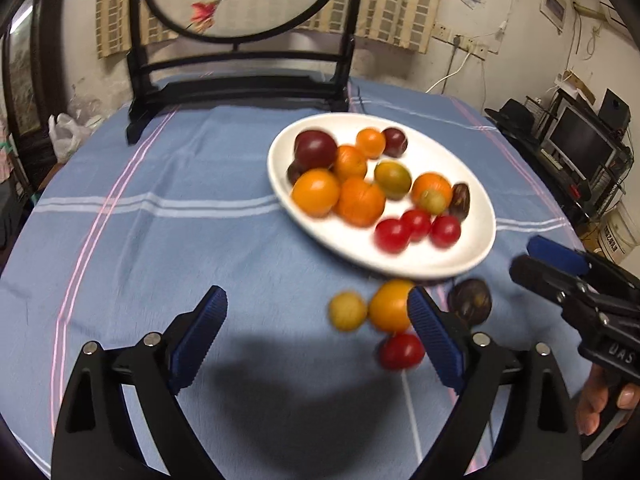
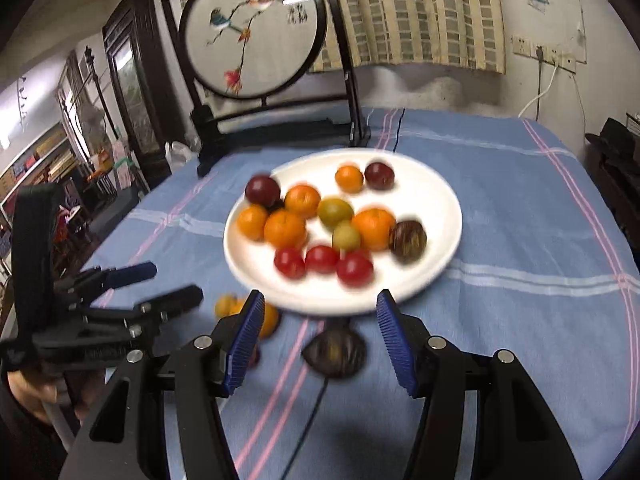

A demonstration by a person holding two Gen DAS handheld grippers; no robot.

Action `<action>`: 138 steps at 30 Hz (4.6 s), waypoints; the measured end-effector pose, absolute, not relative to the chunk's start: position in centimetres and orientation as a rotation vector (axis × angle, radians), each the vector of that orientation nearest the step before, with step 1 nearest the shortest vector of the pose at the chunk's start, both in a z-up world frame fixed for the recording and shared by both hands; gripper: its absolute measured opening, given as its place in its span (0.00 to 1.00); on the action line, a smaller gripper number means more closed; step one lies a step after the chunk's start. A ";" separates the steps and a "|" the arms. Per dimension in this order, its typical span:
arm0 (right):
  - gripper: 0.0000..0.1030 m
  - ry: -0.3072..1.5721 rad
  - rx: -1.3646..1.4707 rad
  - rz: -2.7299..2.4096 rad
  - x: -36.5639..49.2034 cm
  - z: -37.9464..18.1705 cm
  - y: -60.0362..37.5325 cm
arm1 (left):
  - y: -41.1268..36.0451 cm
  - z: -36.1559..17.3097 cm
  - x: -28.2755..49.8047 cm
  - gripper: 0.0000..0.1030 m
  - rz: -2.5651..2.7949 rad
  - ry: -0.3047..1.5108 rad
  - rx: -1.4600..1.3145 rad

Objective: Organize fruits
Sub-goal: 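Carry the yellow fruit and red tomato onto the white plate and open both tools, then grasp a red cherry tomato with the left tool while the right grasps a dark plum, then carry the tomato and dark plum onto the white plate and open both tools, then grasp a tangerine with the right tool while the left grasps a yellow-green fruit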

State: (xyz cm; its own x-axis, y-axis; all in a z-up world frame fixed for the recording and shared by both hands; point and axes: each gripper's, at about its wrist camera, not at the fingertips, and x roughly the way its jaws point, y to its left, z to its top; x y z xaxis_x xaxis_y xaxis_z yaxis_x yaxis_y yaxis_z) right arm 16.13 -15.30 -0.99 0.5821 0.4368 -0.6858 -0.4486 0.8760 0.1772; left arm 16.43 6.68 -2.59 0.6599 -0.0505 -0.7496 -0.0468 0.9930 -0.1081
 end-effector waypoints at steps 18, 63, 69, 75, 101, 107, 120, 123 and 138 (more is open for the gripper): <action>0.57 0.842 0.051 0.446 14.5 -4.3 -17.4 | 3.9 -6.2 13.3 0.87 -0.039 0.946 -0.087; 0.58 0.932 -0.180 0.402 15.8 -6.9 -13.0 | 6.1 -5.9 15.7 0.27 -0.077 0.905 -0.118; 0.54 0.913 -0.207 0.371 17.2 -7.1 -11.8 | 6.2 -5.8 15.6 0.27 -0.072 0.891 -0.112; 0.45 0.903 -0.165 0.345 16.7 -6.6 -12.3 | 5.9 -6.0 15.5 0.27 -0.082 0.895 -0.100; 0.45 0.699 -0.063 0.439 16.6 1.4 -16.9 | 0.9 1.0 20.3 0.27 -0.151 0.826 -0.042; 0.45 0.687 -0.076 0.432 19.8 1.2 -16.5 | 0.6 0.9 24.7 0.28 -0.146 0.856 -0.062; 0.45 0.725 -0.053 0.398 27.0 -0.9 -14.9 | 1.0 -2.0 29.5 0.28 -0.103 0.903 -0.057; 0.45 0.744 -0.020 0.375 28.5 -1.2 -15.0 | 0.6 -2.6 29.8 0.28 -0.100 0.907 -0.021; 0.57 0.796 0.113 0.406 28.3 -0.7 -15.8 | 0.7 -0.7 28.1 0.62 -0.089 0.875 -0.011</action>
State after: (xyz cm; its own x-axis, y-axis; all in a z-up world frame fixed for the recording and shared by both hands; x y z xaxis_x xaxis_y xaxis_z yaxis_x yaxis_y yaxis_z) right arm 28.29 -15.77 -0.71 0.6269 0.3951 -0.6715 -0.3108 0.9172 0.2495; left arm 28.09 0.72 -0.74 0.6376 -0.0824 -0.7660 0.0732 0.9962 -0.0462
